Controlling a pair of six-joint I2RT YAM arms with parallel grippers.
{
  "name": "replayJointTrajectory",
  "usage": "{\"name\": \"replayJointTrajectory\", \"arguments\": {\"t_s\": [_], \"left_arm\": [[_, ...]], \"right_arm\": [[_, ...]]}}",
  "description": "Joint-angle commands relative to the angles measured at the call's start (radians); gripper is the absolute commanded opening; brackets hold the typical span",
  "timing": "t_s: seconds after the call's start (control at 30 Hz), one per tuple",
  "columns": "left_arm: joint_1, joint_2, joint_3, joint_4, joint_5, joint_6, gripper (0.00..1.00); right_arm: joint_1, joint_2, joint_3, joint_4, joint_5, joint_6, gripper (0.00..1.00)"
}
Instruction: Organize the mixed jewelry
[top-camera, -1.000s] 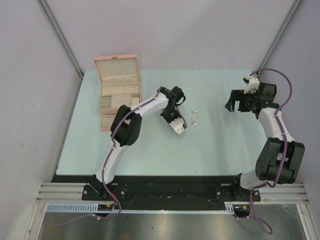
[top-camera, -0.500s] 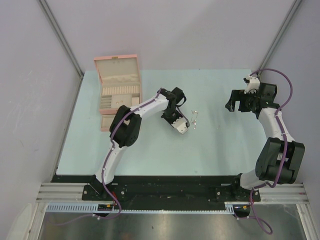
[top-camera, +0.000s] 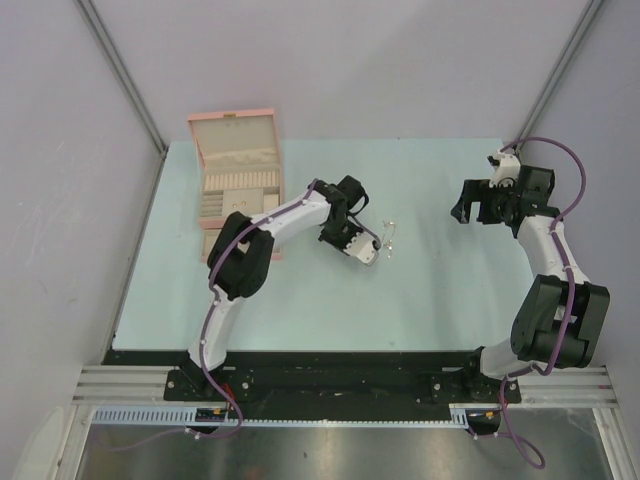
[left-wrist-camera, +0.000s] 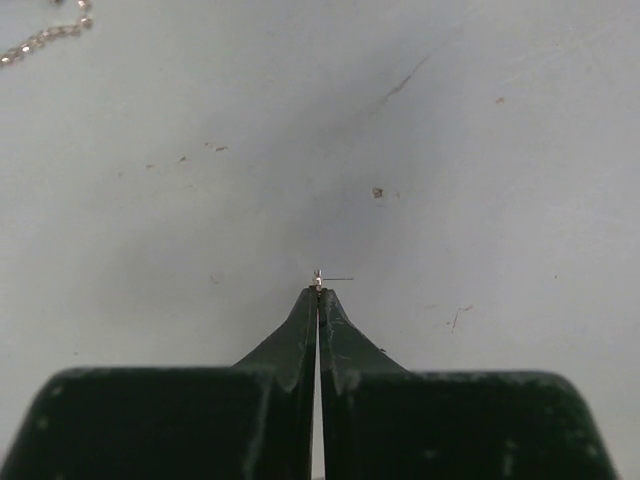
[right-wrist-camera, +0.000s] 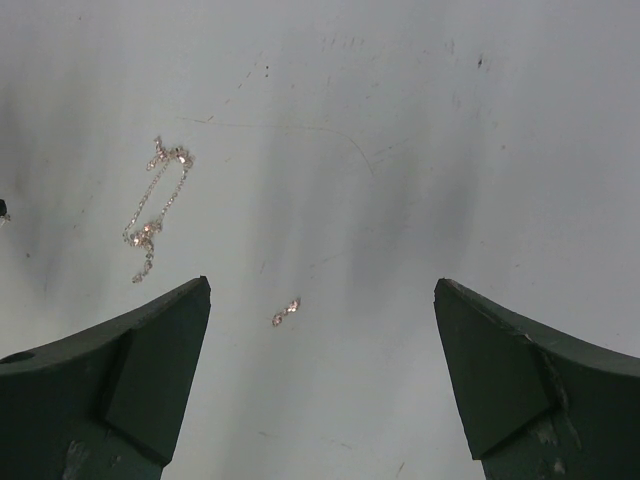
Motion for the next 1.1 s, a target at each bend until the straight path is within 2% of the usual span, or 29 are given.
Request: {"name": "replayJointTrajectory", "arguments": {"t_s": [0.0,0.13,0.27,0.47,0.6,0.83,1.07], "left_arm": [[0.002,-0.133,-0.045,0.097,0.020,-0.103,0.00],[0.005,-0.196,-0.097,0.195,-0.022,-0.219,0.00],[0.010,-0.259,-0.191,0.362,-0.151,-0.296,0.00],[0.039,-0.341,-0.310,0.518,-0.288,-0.405,0.00],[0.074,-0.370,-0.341,0.574,-0.386,-0.480,0.00],[0.128,-0.443,-0.430,0.675,-0.507,-0.526,0.00],[0.211,-0.479,-0.458,0.706,-0.588,-0.586,0.00]], "right_arm": [[-0.011,-0.007,0.014,0.006,-0.005,-0.006,1.00],[-0.013,-0.005,0.014,0.005,-0.008,-0.005,1.00],[-0.014,-0.005,0.014,0.006,-0.011,-0.005,1.00],[-0.014,-0.008,0.014,0.005,-0.017,-0.002,1.00],[-0.014,-0.010,0.014,0.005,-0.020,0.000,1.00],[-0.014,-0.022,0.014,0.005,-0.032,0.001,1.00],[-0.014,-0.020,0.014,0.003,-0.052,0.008,1.00]]}}
